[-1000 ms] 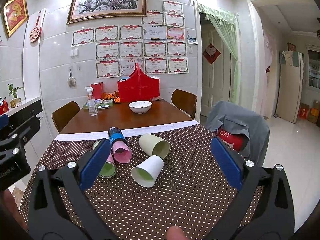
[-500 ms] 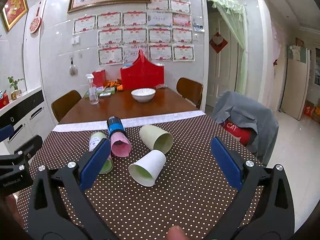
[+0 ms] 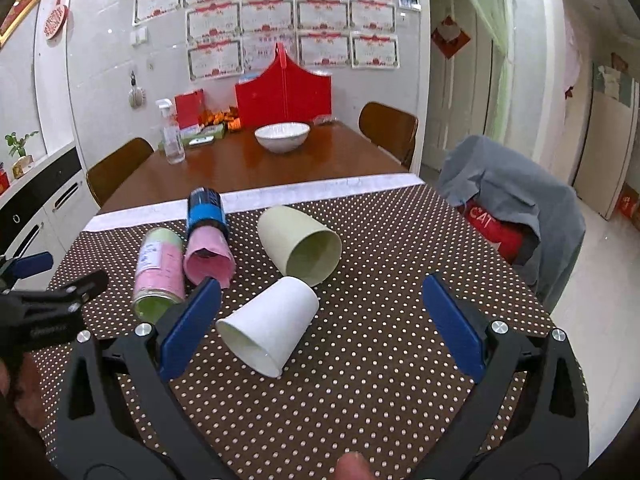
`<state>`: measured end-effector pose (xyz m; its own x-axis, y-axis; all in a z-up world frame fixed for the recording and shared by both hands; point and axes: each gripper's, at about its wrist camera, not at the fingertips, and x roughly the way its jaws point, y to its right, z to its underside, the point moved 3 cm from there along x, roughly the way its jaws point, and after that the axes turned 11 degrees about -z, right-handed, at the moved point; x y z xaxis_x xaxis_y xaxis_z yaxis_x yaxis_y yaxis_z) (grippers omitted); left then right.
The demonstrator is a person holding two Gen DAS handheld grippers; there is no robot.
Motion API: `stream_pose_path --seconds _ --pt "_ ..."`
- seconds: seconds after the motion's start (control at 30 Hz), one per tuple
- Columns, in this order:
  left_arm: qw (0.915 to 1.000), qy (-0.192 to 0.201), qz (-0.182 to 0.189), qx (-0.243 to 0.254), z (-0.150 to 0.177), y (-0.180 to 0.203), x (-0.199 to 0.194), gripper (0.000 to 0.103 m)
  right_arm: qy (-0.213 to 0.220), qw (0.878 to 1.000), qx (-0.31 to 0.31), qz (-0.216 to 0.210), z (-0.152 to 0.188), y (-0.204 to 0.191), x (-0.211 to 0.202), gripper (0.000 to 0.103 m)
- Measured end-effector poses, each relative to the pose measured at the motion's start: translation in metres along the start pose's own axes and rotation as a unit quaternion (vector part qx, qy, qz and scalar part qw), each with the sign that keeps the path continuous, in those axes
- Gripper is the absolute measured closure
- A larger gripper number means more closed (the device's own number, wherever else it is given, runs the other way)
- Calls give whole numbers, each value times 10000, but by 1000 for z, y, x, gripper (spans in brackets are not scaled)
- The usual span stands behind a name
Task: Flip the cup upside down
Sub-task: 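Reach the left gripper to the pink-and-green canister and close on it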
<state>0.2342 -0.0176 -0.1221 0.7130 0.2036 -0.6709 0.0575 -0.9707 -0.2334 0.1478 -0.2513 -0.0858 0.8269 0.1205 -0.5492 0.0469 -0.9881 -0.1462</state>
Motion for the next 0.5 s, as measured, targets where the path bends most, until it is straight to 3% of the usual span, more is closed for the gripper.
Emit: stream_pose_path --seconds 0.27,0.5 --pt "9972 -720 -173 -102 -16 22 68 4 -373 9993 71 -40 -3 16 42 5" --pt "9917 -1197 -194 -419 -20 19 105 4 -579 9982 123 -74 -5 20 67 5"
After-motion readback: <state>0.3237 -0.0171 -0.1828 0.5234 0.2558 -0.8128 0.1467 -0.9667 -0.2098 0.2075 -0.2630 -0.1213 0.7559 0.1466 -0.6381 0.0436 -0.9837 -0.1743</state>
